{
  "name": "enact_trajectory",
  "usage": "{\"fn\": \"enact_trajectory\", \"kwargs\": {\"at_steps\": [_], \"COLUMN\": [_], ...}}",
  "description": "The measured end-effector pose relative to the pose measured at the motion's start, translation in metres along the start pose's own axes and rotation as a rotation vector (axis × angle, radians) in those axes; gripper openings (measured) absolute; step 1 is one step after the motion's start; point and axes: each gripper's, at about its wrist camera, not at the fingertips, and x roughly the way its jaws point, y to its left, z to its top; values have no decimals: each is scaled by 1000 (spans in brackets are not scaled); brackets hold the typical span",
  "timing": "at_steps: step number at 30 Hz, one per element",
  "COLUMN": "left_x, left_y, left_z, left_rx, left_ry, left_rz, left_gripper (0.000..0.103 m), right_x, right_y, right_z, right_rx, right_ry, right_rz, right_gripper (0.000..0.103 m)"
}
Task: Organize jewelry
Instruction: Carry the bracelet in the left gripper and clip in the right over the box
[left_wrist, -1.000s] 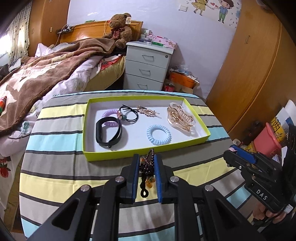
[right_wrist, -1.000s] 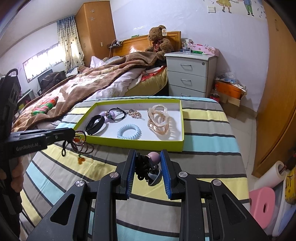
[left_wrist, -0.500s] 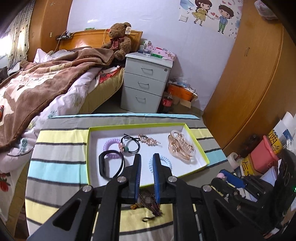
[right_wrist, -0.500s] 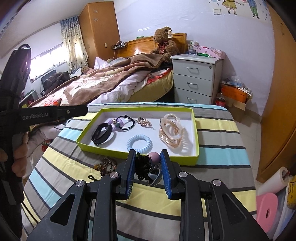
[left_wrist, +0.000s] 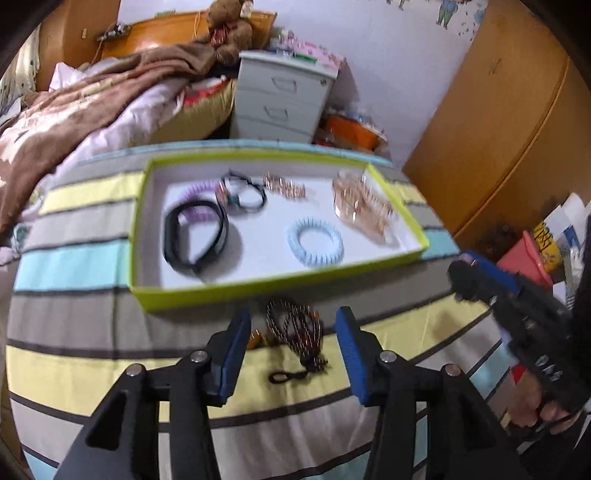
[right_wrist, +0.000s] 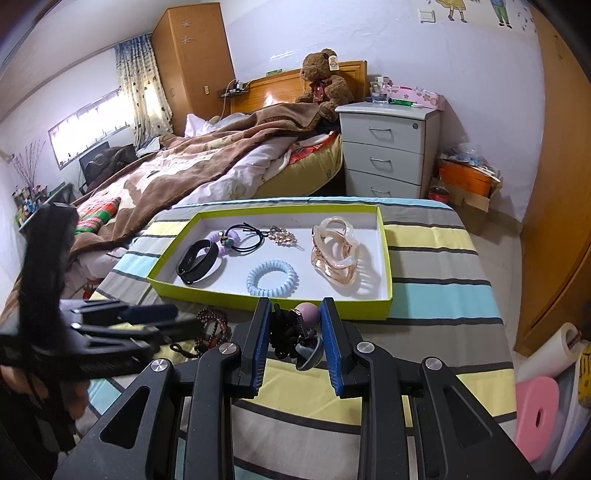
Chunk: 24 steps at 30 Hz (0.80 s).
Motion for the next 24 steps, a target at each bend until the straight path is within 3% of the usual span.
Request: {"fn": "enact_trajectory", "kwargs": {"at_steps": [6,10,11,13,15,24], "left_x": [27,30,31,30,30,6], "left_y": [-9,-16,-18,-18,-19,-15], "left_z": [-8,-11,-12,-12,-10,-3], "left_rx": [34,63,72,72,70,47], "left_ry": [66,56,52,53,59,4], "left_rz": [119,166,167,144,125,81], "left_gripper": [50,47,44,22,14,12], "right_x": [-2,-3,-3,-3,-3,-6], "right_y": [1,2,2,2,3,5], "right_z": [0,0,0,0,0,3], "right_rx": [0,0,-1,-1,-1,-1], "right_ry": [-10,-13,-13,-12,-14,-23], "right_rz": [1,1,1,-1,0,-6], "right_gripper": [28,28,28,28,28,28]}}
